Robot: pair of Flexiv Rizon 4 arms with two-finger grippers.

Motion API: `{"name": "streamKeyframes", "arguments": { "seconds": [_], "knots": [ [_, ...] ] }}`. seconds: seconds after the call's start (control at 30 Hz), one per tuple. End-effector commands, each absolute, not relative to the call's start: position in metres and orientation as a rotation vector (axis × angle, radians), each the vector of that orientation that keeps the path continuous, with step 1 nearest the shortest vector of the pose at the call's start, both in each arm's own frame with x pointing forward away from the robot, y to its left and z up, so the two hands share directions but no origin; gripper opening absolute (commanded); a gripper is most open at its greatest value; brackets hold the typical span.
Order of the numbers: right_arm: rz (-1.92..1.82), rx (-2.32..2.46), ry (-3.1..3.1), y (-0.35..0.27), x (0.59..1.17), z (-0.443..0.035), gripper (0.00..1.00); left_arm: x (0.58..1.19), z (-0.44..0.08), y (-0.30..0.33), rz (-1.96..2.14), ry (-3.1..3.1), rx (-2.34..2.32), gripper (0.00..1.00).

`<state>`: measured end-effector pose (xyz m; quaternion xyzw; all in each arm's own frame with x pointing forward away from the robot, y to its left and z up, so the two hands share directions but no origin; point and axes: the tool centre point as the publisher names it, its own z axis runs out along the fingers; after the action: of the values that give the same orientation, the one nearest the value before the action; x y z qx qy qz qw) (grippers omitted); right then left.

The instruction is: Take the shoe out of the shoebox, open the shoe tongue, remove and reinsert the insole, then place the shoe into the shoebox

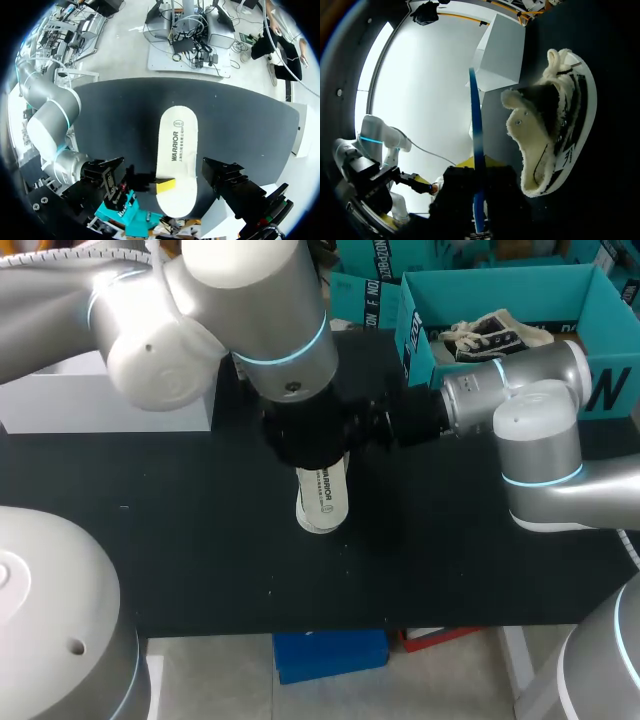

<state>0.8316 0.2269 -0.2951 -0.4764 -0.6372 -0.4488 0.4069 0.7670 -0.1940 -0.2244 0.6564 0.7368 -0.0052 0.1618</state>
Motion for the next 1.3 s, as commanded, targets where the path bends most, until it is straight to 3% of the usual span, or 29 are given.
{"name": "streamKeyframes", "arguments": {
  "seconds": [0.03, 1.3],
  "knots": [
    [-1.132, -1.203, -1.606, 0.228, 0.832, -0.296, 0.0, 0.756, -0.225, -0.192, -0.036, 2.09, 1.859, 1.0],
    [-1.132, -1.203, -1.606, 0.228, 0.832, -0.296, 0.0, 0.804, -0.239, -0.1, -0.751, 1.611, 1.283, 1.0]
  ]
}}
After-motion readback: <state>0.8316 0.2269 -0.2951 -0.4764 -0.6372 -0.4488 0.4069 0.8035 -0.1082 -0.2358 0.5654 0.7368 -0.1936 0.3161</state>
